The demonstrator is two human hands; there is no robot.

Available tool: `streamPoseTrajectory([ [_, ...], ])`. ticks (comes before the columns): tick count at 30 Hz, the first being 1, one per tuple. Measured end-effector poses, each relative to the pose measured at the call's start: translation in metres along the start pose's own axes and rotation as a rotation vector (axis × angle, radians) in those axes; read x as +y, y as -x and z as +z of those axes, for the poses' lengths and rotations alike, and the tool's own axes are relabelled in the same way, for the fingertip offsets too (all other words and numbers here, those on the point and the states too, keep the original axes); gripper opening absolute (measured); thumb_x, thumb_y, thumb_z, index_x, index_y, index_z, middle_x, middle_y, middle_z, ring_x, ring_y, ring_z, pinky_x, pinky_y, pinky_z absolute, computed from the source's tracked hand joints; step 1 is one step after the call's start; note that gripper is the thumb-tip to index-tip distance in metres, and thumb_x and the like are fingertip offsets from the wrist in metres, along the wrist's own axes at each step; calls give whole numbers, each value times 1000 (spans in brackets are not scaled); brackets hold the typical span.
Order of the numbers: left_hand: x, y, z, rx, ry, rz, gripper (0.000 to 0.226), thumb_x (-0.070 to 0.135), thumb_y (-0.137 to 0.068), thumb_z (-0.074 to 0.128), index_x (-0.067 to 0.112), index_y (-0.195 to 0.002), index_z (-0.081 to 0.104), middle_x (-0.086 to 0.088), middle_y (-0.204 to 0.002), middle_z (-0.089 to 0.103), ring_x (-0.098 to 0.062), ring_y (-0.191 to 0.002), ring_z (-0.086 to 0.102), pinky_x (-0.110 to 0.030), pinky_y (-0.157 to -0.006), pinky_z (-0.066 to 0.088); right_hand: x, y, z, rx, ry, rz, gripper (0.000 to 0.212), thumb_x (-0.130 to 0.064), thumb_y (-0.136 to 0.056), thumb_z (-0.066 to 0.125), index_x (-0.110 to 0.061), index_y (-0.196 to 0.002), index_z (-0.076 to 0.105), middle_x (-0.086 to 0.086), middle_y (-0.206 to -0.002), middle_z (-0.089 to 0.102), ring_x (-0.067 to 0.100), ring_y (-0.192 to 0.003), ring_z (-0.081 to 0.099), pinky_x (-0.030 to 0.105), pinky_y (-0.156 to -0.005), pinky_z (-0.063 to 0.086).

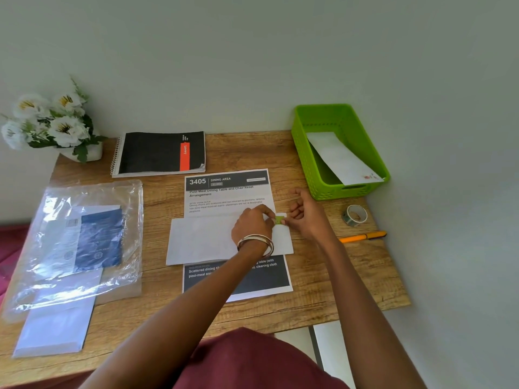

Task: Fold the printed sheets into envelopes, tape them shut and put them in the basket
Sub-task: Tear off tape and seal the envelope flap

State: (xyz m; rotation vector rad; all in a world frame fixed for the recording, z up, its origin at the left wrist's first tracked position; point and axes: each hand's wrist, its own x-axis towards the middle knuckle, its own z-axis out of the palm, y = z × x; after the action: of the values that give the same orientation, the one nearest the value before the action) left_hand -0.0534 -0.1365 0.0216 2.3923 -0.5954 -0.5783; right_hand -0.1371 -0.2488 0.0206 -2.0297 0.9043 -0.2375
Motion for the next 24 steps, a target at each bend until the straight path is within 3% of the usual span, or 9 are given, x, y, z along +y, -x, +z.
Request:
streamPoseTrajectory([
  [2, 1, 1, -1, 1, 18, -5, 8, 27, -83, 62, 34, -81, 65, 2, -96, 63, -22, -86, 59, -30, -66, 45, -1, -4, -3, -60, -11, 19, 85, 0, -66, 82, -18, -137, 39, 2, -81, 52, 12, -70, 49, 30, -68, 50],
  [5, 1, 1, -3, -11, 47, -21, 5, 29, -81, 65, 34, -82, 67, 3, -96, 64, -21, -86, 60, -30, -69, 47, -2, -5, -5, -125, -14, 35, 96, 1, -63, 84, -21, -141, 32, 0, -81, 50, 11, -70, 48, 23, -65, 48],
  [12, 0, -4, -11, -106, 131, -45, 7, 30, -76, 74, 33, -76, 68, 2, -87, 68, -20, -81, 63, -30, -74, 52, -4, -5, 7, -34, -44, 85, 91, -14, -63, 87, -15, -138, 36, -5, -76, 45, 7, -65, 44, 18, -59, 42],
  [20, 2, -3, -11, -94, 137, -70, 16, 24, -73, 76, 35, -70, 65, 1, -82, 69, -20, -78, 64, -31, -74, 54, 2, -7, -5, -96, -143, 131, 85, 13, -69, 74, -9, -140, 33, -1, -78, 48, 7, -66, 46, 11, -57, 45],
  [24, 4, -4, -12, -83, 138, -80, 13, 24, -73, 77, 32, -72, 67, 1, -82, 68, -20, -76, 64, -29, -69, 52, -6, -9, -1, -42, -108, 165, 84, -10, -67, 84, -12, -136, 36, -2, -78, 51, 8, -70, 50, 18, -63, 45],
])
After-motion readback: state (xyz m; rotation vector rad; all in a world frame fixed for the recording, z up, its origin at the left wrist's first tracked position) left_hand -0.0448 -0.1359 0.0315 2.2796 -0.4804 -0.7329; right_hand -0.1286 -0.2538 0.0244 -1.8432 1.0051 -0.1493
